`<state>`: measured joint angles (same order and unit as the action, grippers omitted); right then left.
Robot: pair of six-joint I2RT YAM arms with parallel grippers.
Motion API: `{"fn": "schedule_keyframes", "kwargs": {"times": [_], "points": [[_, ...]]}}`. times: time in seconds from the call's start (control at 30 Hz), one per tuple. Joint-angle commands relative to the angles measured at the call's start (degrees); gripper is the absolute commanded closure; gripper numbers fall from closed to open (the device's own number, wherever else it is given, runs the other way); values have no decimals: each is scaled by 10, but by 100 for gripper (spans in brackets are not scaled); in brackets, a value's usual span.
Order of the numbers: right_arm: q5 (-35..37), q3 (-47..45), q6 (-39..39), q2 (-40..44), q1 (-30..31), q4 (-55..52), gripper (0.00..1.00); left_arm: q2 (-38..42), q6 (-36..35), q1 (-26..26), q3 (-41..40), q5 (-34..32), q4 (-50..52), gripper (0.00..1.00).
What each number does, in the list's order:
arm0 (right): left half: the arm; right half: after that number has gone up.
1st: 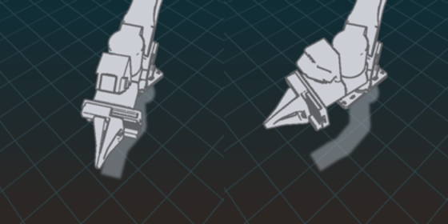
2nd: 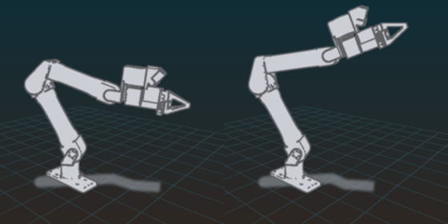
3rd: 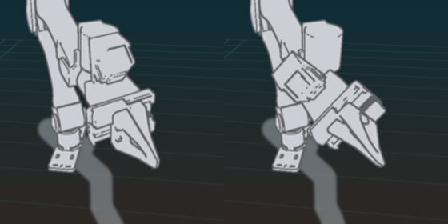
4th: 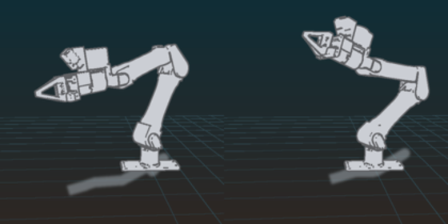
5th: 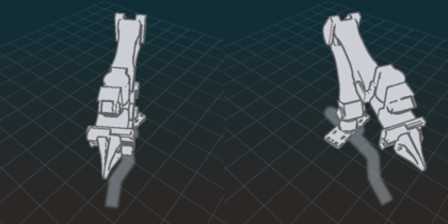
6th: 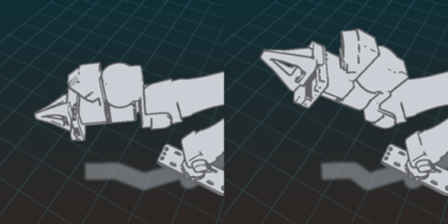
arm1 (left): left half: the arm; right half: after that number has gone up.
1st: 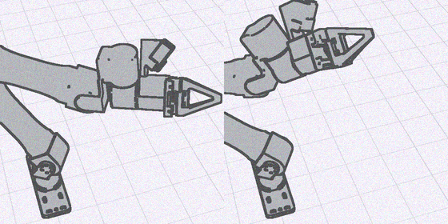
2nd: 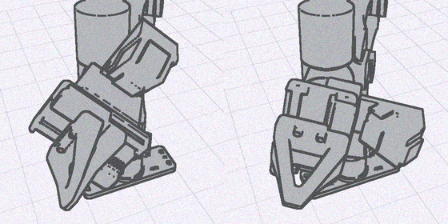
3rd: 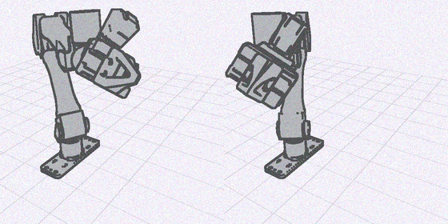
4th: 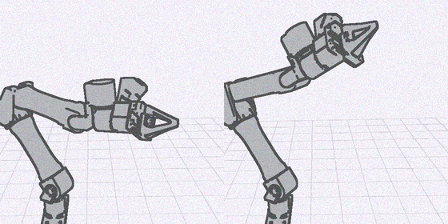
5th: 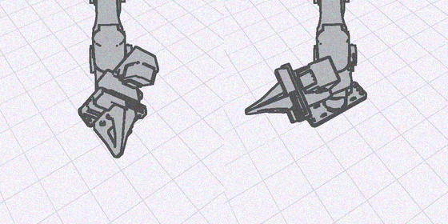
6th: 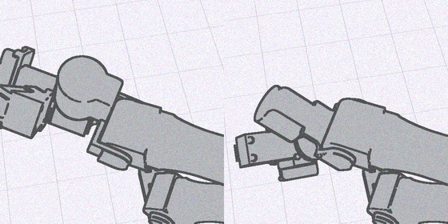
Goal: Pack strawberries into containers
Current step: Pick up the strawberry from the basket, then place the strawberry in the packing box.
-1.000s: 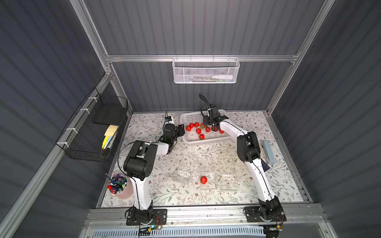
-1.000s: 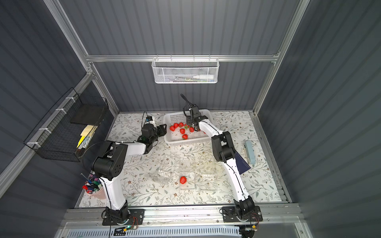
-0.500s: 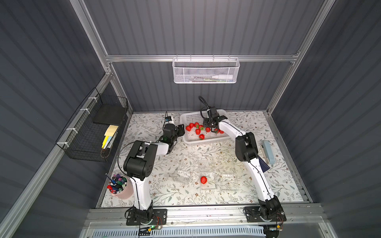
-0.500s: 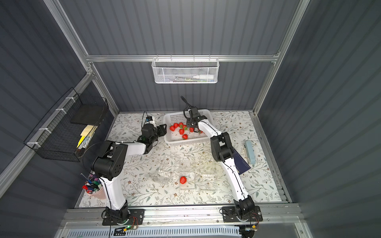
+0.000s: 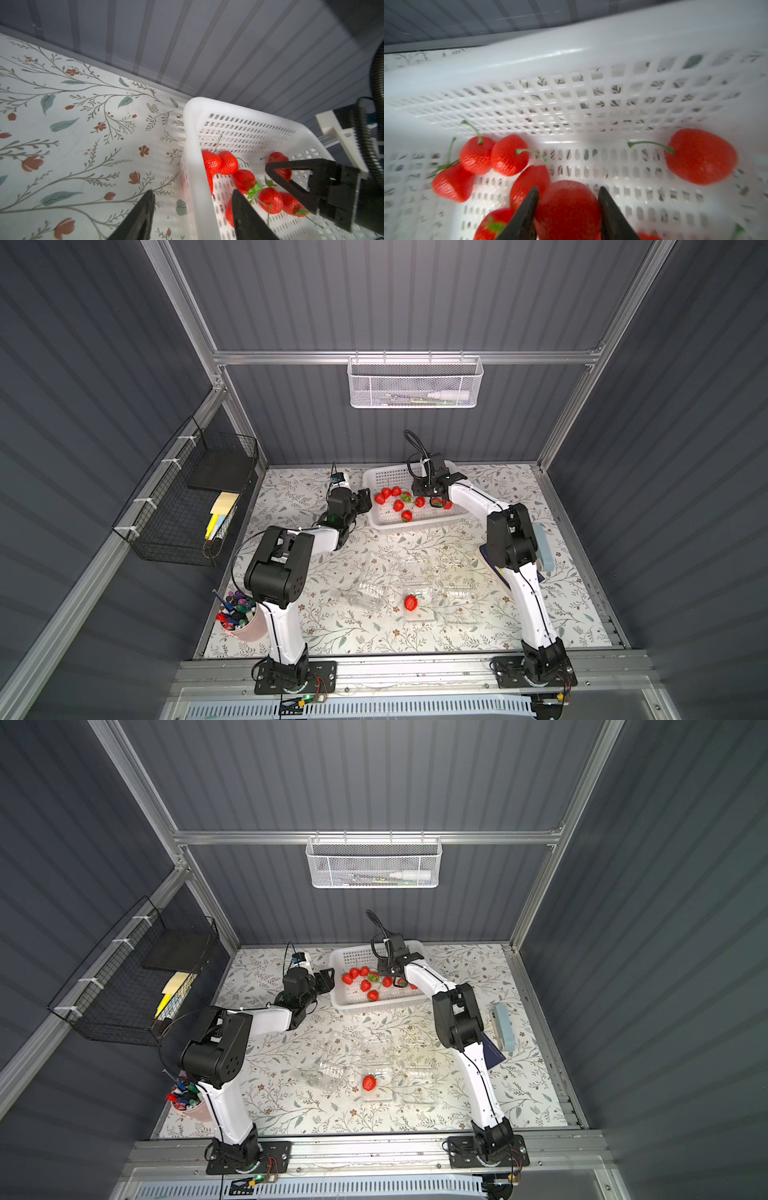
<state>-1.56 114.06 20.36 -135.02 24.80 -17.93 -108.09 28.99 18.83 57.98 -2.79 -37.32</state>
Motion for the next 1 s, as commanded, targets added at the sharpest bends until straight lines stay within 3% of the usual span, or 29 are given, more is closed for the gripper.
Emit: {"fn": "schedule_keyframes", "kwargs": {"times": [0.0,0.23,0.53,0.73,0.97], "points": [[-13,-44,-6,70,6,40,75,45,-3,6,-13,-8,11,39],[-5,-188,0,217,40,37,76,115,-4,8,-33,-20,18,36],[45,-392,30,427,181,-58,77,154,-10,8,-28,-29,28,22],[18,-468,57,463,263,-160,77,156,-4,8,-28,-16,24,16],[8,-549,90,468,306,-170,76,195,-5,8,-44,-36,16,9]]}}
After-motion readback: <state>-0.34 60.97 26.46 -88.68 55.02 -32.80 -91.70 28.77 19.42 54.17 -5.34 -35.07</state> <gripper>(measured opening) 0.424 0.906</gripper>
